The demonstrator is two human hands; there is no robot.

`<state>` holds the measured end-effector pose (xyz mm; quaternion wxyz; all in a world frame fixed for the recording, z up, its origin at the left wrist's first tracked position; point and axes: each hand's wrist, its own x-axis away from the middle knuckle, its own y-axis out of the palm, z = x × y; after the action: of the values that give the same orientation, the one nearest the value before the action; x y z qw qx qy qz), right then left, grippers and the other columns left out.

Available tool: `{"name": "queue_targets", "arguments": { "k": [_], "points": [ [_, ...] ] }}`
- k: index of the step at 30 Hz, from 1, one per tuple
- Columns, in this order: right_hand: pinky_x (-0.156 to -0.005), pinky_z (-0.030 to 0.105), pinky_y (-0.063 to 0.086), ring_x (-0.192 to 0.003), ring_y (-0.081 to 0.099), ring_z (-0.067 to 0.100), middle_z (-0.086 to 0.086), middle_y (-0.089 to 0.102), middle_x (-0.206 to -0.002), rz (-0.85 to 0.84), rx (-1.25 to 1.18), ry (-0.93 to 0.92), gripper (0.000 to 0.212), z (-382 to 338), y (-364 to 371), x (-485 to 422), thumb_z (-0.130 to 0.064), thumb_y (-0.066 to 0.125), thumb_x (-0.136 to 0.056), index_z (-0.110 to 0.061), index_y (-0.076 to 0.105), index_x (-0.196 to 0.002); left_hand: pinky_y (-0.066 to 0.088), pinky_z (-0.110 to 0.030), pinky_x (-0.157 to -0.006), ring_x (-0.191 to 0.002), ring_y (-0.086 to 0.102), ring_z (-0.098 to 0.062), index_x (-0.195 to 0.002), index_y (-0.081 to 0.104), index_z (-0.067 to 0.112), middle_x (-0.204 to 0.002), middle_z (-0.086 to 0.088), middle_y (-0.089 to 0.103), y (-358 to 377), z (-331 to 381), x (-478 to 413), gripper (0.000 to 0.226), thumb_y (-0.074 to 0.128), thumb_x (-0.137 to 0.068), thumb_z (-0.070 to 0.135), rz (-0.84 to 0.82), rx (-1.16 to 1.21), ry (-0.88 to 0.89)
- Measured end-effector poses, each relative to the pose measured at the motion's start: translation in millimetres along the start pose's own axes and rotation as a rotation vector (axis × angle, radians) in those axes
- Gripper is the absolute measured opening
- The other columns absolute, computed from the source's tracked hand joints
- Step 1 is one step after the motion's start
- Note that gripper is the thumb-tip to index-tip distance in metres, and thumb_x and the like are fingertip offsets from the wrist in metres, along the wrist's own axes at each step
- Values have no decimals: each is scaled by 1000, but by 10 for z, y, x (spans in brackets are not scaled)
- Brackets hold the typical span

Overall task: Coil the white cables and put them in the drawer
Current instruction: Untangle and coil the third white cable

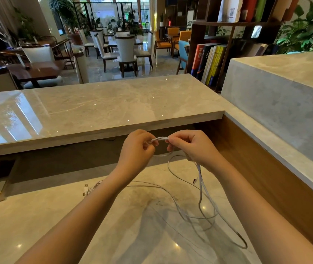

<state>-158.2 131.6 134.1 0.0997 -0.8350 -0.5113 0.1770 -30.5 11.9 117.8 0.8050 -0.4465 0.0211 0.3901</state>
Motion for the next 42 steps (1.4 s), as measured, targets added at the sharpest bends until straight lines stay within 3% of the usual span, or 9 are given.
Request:
{"name": "queue_targets", "arguments": {
  "k": [4,10,15,22,25,30,35,39,42],
  "points": [
    [-46,9,38,-49,51,-3,-1,63,-81,-69,11,90,18,55,-9,-15,-19,53,-94,-11,67,-102,44,-32,-92,-114,46,-17,-86,69,20,-122,0,56,-4,-93,-32,16,58,-86,7,9,35,3],
    [-48,18,44,-52,48,8,0,59,-71,1,-146,147,12,68,-9,-42,-15,56,-92,-9,67,-94,42,-13,-72,-90,57,-2,-99,61,31,-94,14,63,-121,-67,-41,17,57,-90,17,-230,243,-75],
    [-46,19,44,-51,49,8,2,61,-72,104,-177,140,11,82,23,-63,-14,59,-89,-9,68,-93,41,-8,-71,-89,55,6,-100,56,38,-93,20,60,-207,-34,-29,22,50,-94,18,-310,317,-73],
    [-40,18,36,-44,44,8,2,61,-67,126,-180,92,12,86,58,-77,-18,59,-90,-13,68,-87,50,-32,-86,-88,62,-17,-108,64,17,-87,-1,62,-282,-114,-77,30,38,-99,27,-504,694,-294],
    [-39,18,37,-44,44,8,1,62,-70,110,-183,61,14,109,70,-91,-20,56,-92,-14,68,-88,52,-29,-72,-66,57,-13,-95,62,9,-74,0,55,-272,-84,-114,27,37,-99,19,-592,887,-283],
    [-51,14,44,-55,54,3,-1,66,-76,-110,204,64,24,332,17,22,-31,47,-96,-16,66,-93,26,-15,-39,-43,30,-5,-82,51,10,-60,4,40,-284,-151,-179,23,34,-97,15,-500,1237,-413],
    [-60,16,41,-60,53,9,11,62,-69,-131,315,157,30,818,-159,306,-35,48,-95,-22,72,-81,21,-15,-36,-39,27,-3,-78,49,12,-55,6,37,-337,-345,-208,26,32,-98,15,-332,1255,-496],
    [-55,16,36,-53,45,2,-9,55,-58,-49,364,247,32,1080,-251,420,-32,47,-96,-22,71,-79,20,-16,-38,-40,26,-4,-79,48,13,-56,6,37,-316,-420,-193,24,34,-98,16,-292,1238,-539],
    [-58,18,40,-65,54,5,-8,62,-73,32,436,298,31,1151,-289,411,-31,43,-98,-20,69,-84,19,-17,-39,-41,25,-5,-79,48,13,-56,6,36,-273,-368,-183,24,34,-98,16,-316,1199,-523]
  ]
}}
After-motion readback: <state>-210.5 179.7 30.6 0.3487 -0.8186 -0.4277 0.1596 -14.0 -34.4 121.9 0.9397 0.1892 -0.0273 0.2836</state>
